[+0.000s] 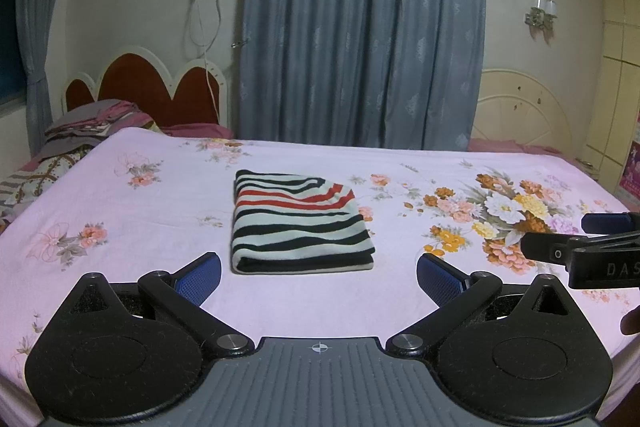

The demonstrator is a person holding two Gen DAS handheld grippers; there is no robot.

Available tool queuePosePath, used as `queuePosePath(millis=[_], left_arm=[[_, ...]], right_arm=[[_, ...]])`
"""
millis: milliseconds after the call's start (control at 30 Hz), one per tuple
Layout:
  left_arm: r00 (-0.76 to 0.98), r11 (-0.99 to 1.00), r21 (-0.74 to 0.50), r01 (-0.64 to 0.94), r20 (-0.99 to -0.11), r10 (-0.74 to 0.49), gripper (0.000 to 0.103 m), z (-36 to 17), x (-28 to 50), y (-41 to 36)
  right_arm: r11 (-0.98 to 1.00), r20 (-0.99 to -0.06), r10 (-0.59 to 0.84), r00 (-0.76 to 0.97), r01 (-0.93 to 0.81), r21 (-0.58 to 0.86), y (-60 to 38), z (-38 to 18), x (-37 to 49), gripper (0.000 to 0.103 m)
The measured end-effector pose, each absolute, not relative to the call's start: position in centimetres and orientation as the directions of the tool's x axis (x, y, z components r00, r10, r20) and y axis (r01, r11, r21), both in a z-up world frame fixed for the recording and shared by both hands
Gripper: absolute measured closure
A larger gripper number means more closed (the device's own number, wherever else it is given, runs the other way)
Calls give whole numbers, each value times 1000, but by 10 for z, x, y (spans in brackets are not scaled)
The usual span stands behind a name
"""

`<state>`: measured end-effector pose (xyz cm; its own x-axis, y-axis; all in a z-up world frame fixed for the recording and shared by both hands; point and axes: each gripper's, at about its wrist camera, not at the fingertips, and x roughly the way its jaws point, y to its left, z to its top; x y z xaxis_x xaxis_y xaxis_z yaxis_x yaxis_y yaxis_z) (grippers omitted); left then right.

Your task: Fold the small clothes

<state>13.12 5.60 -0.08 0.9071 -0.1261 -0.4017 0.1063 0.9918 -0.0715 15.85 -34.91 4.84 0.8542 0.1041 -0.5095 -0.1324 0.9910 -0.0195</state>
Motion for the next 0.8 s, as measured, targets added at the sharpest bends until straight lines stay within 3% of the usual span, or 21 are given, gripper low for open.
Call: queuePosePath(millis=[800], left_arm=[[924, 993, -44, 110, -363, -118, 1, 0, 134, 76]], right_arm=[[988, -507, 119, 854, -153, -27, -343, 52, 161, 1]])
